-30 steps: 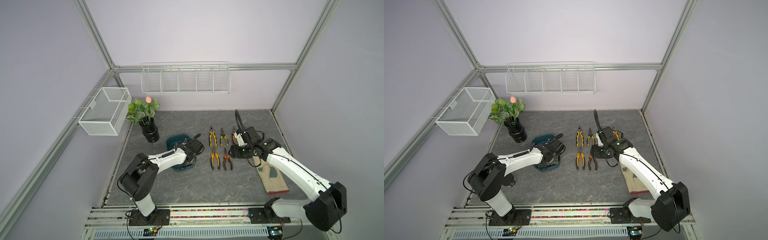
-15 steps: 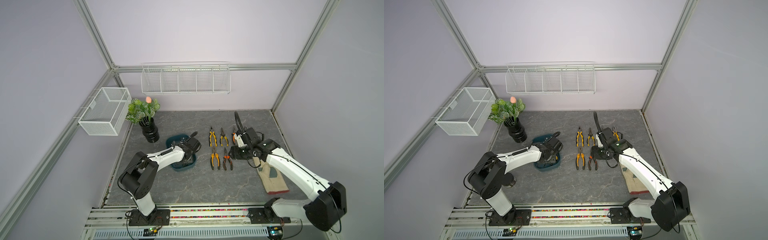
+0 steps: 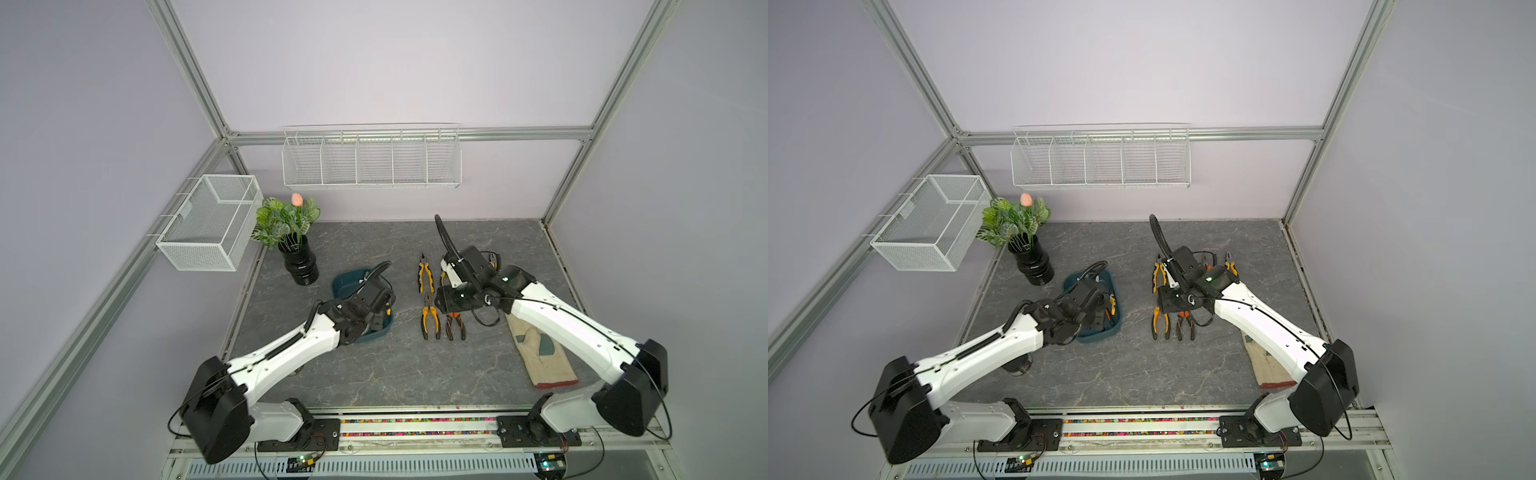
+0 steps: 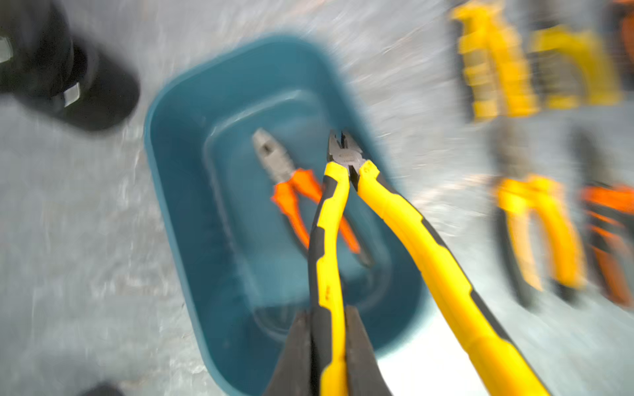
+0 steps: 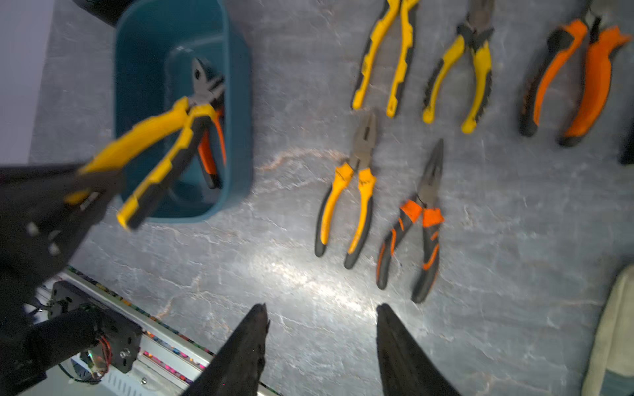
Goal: Take the pliers out of the storage box
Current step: Pick up the pliers from the storage box.
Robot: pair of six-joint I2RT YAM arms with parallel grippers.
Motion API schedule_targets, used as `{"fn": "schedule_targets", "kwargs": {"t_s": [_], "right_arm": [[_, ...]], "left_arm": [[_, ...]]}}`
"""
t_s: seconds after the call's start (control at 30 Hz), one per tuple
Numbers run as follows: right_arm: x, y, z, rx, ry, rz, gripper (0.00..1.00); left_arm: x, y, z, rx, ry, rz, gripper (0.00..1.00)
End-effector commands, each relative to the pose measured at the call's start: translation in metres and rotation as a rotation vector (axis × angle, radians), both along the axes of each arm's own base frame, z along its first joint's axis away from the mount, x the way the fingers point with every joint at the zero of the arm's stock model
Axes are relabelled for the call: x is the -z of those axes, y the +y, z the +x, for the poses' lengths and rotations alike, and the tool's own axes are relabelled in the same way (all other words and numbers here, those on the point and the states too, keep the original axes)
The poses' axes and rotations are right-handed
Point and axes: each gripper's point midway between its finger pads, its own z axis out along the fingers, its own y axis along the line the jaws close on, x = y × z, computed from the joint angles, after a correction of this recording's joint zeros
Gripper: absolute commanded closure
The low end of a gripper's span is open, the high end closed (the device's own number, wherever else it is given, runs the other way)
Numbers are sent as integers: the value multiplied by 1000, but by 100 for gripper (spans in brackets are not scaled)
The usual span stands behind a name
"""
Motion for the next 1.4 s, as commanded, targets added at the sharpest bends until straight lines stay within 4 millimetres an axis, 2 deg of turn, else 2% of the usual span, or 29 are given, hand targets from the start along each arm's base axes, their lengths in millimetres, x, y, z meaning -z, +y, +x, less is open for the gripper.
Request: {"fn": "schedule_targets", "kwargs": {"t_s": [0.0, 0.1, 0.27, 0.37, 0.43, 0.5, 0.6, 0.7, 0.87, 1.07, 1.37], "right_arm": [[-11, 24, 14, 8, 7, 20, 45], [-11, 55, 22, -30, 56, 40, 45], [-6, 83, 27, -59, 70, 33, 45], [2, 91, 23, -73, 87, 32, 45], [9, 92, 20, -76, 95, 23, 45], [16, 93, 15, -81, 108, 26, 45], [24, 98, 7, -87, 134, 51, 45], [18, 99, 4, -75, 123, 74, 45], [-11, 109, 0, -57, 104, 186, 43], [-34, 129, -1, -45, 128, 339, 42], [-17, 154, 21, 11, 195, 309, 40]], "left_arm": [[-16, -5, -4, 39, -160, 43, 100], [-30, -11, -16, 57, -282, 40, 100], [-43, -6, -23, 36, -378, 31, 100], [-39, -2, -23, 24, -377, 58, 100], [-38, 11, -22, -53, -372, 83, 100], [-41, 20, -23, -91, -388, 104, 100], [-51, 22, -34, -68, -461, 39, 100], [-58, 27, -43, -39, -522, -40, 100], [-61, 34, -53, 14, -648, -196, 100], [-57, 40, -55, 25, -750, -235, 100], [-56, 35, -54, 57, -755, -192, 100]]}}
